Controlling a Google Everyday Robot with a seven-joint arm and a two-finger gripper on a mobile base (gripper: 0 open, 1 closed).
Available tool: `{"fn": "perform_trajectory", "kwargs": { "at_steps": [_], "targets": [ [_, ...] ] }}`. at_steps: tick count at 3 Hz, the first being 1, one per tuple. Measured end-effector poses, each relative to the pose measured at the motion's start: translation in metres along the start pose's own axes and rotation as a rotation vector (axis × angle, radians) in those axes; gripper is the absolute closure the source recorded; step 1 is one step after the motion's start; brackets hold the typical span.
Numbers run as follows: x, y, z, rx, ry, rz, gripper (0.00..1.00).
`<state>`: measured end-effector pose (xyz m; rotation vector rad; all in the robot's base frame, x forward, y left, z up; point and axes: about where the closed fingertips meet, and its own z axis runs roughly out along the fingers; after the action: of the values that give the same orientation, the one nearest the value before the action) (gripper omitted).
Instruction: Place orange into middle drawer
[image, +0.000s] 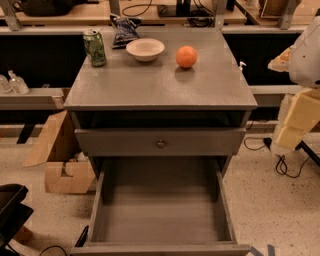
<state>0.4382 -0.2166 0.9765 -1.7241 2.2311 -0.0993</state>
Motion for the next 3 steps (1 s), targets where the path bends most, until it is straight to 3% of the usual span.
{"fn": "perform_trajectory", "kwargs": {
  "at_steps": [1,2,3],
  "targets": [
    [-0.001,-0.002,-0.001,0.01,-0.005,-0.001,0.0],
    [-0.01,-0.039,0.013,0.099,-0.112,-0.002,0.0],
    [-0.022,-0.103,0.031,0.178,-0.23,0.008,0.0]
  ]
}}
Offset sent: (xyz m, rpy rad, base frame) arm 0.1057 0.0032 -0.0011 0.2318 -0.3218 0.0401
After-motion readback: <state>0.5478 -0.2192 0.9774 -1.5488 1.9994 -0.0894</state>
